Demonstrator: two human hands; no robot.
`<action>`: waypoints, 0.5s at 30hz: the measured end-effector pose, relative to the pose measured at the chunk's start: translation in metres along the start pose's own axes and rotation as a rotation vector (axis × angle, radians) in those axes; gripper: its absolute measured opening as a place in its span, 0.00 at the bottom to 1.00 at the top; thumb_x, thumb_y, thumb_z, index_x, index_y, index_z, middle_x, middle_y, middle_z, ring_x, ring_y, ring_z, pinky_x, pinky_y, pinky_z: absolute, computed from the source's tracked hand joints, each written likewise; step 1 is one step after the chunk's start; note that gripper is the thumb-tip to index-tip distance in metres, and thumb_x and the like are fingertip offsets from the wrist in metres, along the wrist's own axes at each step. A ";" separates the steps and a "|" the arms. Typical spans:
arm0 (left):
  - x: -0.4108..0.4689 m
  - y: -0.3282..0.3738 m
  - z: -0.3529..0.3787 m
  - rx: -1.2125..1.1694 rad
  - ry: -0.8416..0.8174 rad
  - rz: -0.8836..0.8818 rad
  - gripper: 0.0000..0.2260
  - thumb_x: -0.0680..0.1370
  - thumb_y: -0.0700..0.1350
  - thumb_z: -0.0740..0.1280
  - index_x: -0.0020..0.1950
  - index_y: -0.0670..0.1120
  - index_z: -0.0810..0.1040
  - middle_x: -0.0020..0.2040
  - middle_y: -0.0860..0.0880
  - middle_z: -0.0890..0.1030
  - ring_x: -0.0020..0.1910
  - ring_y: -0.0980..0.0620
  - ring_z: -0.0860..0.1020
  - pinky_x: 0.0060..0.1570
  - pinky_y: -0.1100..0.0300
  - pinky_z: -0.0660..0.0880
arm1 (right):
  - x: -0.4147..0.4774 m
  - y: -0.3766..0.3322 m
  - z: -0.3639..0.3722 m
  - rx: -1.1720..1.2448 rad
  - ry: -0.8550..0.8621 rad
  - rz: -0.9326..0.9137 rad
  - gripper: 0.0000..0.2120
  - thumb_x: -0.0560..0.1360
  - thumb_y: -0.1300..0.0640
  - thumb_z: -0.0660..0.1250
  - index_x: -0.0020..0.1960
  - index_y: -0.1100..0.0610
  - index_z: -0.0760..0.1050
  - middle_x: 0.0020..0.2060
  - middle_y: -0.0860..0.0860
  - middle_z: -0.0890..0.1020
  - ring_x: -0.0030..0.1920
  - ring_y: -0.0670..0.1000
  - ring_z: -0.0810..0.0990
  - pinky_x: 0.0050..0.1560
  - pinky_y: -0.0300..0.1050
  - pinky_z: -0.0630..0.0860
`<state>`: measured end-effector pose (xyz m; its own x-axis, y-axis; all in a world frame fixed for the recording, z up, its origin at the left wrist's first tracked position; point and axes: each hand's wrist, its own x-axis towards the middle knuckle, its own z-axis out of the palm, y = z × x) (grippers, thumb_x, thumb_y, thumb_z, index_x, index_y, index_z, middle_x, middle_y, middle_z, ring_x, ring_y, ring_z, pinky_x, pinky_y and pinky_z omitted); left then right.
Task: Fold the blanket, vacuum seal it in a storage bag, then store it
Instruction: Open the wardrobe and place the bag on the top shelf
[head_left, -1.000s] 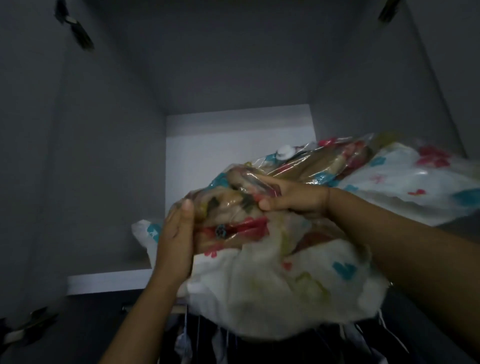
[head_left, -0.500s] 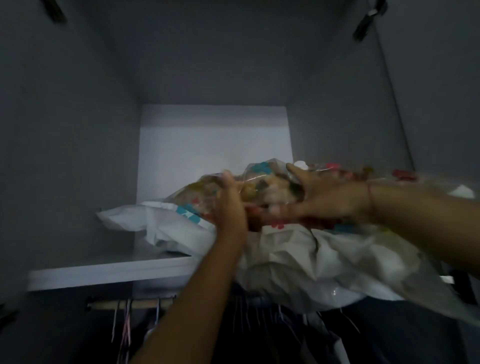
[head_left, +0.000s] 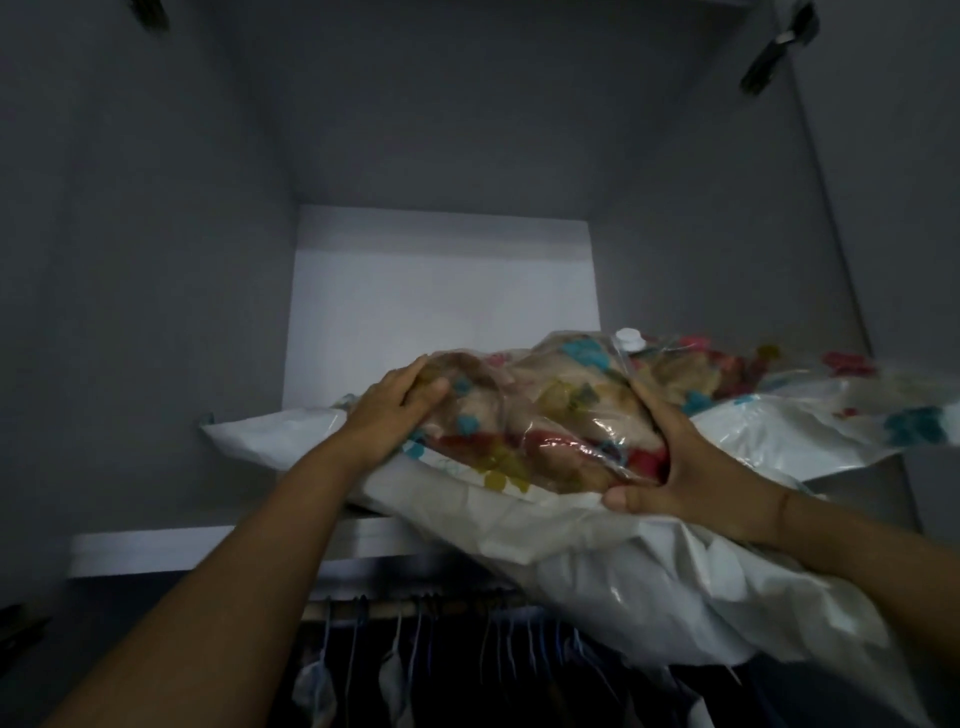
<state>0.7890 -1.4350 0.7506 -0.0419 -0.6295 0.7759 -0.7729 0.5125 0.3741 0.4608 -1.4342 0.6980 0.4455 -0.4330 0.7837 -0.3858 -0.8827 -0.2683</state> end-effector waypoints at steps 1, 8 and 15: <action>0.003 -0.003 0.002 0.088 0.041 -0.023 0.38 0.70 0.75 0.55 0.76 0.58 0.60 0.74 0.49 0.66 0.72 0.46 0.66 0.72 0.49 0.61 | 0.002 0.001 -0.001 0.028 -0.012 0.013 0.58 0.57 0.37 0.78 0.74 0.33 0.42 0.72 0.35 0.59 0.71 0.38 0.62 0.72 0.47 0.64; 0.012 -0.003 0.018 0.120 0.358 0.006 0.17 0.75 0.61 0.68 0.46 0.47 0.76 0.48 0.50 0.77 0.48 0.48 0.75 0.49 0.55 0.63 | 0.009 0.009 -0.003 0.088 -0.021 0.069 0.58 0.52 0.33 0.78 0.72 0.29 0.46 0.72 0.38 0.62 0.70 0.41 0.65 0.71 0.45 0.66; 0.011 -0.002 0.015 -0.135 0.401 -0.009 0.19 0.78 0.44 0.68 0.31 0.48 0.64 0.29 0.51 0.68 0.33 0.52 0.66 0.32 0.60 0.65 | 0.012 0.017 -0.002 0.119 -0.019 0.092 0.59 0.52 0.34 0.79 0.74 0.34 0.48 0.73 0.40 0.61 0.71 0.44 0.66 0.70 0.48 0.68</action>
<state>0.7805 -1.4517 0.7503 0.2350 -0.3707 0.8985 -0.6809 0.5969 0.4243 0.4576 -1.4543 0.7045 0.4280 -0.5156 0.7422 -0.3280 -0.8539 -0.4041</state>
